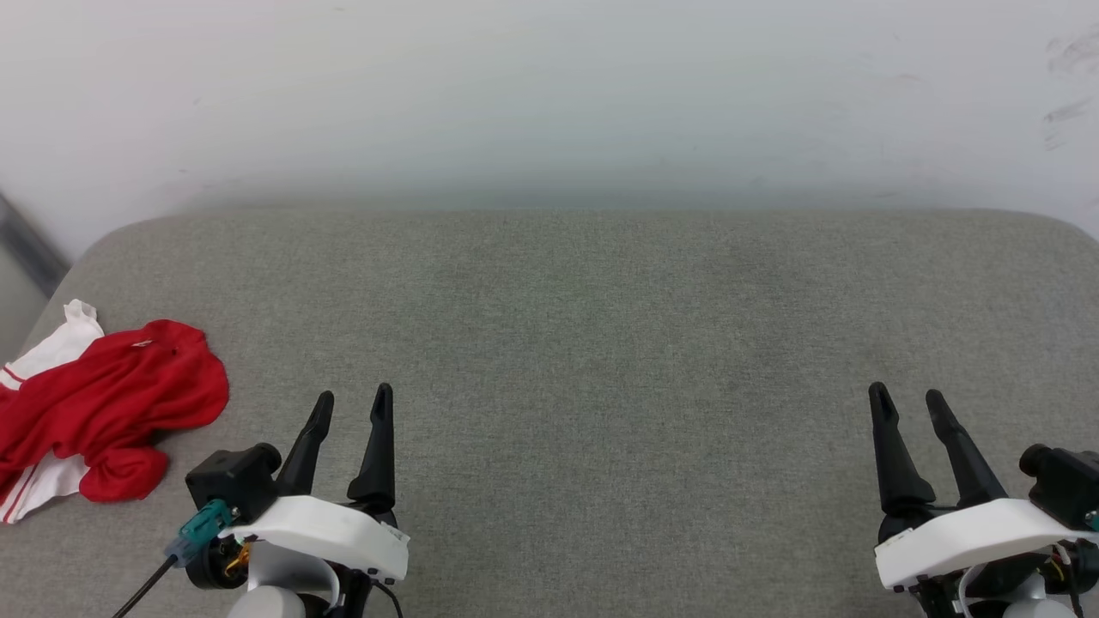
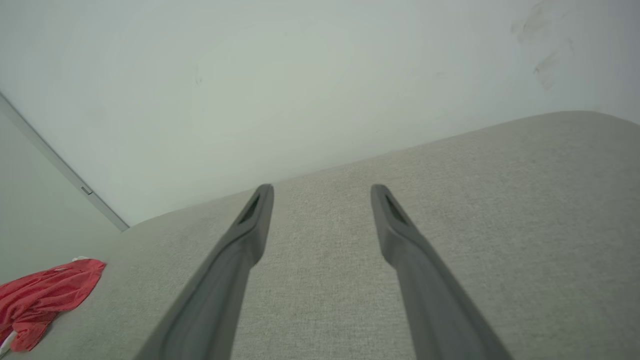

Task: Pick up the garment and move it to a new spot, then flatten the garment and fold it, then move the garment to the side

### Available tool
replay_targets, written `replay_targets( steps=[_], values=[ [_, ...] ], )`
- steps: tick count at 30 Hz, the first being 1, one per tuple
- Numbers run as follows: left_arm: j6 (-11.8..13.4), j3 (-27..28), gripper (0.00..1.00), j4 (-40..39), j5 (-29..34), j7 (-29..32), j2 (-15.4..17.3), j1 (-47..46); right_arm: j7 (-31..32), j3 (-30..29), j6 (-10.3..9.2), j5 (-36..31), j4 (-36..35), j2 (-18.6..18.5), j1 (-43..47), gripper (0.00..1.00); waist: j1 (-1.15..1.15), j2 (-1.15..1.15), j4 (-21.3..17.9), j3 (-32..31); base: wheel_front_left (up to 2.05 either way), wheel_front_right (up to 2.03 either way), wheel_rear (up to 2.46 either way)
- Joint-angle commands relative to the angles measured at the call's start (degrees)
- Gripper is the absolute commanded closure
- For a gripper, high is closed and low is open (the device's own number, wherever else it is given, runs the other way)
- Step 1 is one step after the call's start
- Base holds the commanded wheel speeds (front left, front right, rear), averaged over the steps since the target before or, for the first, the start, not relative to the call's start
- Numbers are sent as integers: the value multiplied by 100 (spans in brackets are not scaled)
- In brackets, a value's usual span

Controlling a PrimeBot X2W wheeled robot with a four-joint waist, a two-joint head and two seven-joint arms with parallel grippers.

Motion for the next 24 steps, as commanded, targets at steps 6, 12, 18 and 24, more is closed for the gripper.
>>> replay_targets(
  steps=[6,12,18,24],
  values=[
    [27,-76,0,43,400,-127,44,-124,-46,-4,1,-397,-101,0,33,0,0,0,-16,1,0,0,0],
    [4,-139,0,152,679,-207,64,-151,-102,0,1,-654,-136,1,48,0,0,0,-24,8,0,0,0],
    [32,-170,0,186,967,-287,70,-161,-153,-5,1,-917,-160,2,93,0,0,0,-26,9,0,0,0],
    [52,-194,0,198,1248,-359,85,-155,-190,-15,1,-1174,-158,2,125,0,0,0,-28,4,0,0,0]
  ],
)
